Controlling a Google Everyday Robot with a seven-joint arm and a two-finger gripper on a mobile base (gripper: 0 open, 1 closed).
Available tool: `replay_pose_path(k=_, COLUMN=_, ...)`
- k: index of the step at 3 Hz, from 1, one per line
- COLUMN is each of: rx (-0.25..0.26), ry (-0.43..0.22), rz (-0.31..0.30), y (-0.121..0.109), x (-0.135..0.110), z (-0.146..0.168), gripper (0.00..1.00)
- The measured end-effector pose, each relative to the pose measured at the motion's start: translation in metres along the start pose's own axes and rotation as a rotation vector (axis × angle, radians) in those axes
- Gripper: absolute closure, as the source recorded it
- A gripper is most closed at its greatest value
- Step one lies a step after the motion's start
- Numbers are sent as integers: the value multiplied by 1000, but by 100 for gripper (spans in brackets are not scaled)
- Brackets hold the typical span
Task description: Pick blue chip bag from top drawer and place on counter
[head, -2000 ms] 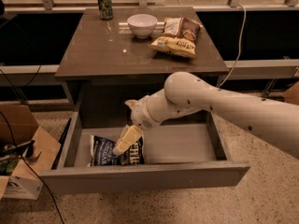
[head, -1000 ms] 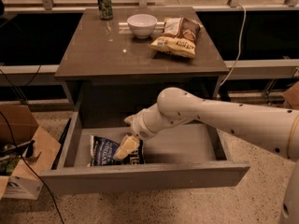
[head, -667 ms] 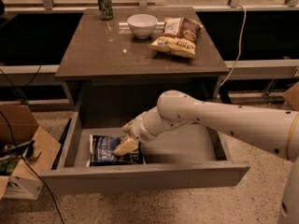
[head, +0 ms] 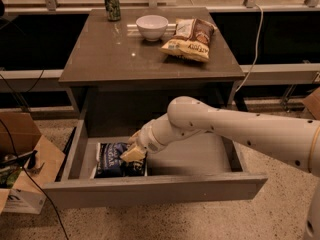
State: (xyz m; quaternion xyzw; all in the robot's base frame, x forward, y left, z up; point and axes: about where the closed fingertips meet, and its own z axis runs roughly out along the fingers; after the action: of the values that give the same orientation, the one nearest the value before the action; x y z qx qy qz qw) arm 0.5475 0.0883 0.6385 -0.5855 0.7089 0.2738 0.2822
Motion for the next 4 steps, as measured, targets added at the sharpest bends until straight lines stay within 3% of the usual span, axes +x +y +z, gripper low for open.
replay_pose_path(k=1, rx=21, ry=-49, rz=-29, y=3, x=-21, z=-21, gripper=100)
replay_pose_path(k=3, rx=123, ry=-152, rz=-118, y=11, x=-81, z=-114, gripper=100)
replay_pose_path(k=4, rx=253, ry=-187, rz=-199, y=-24, x=-129, z=-157, gripper=100)
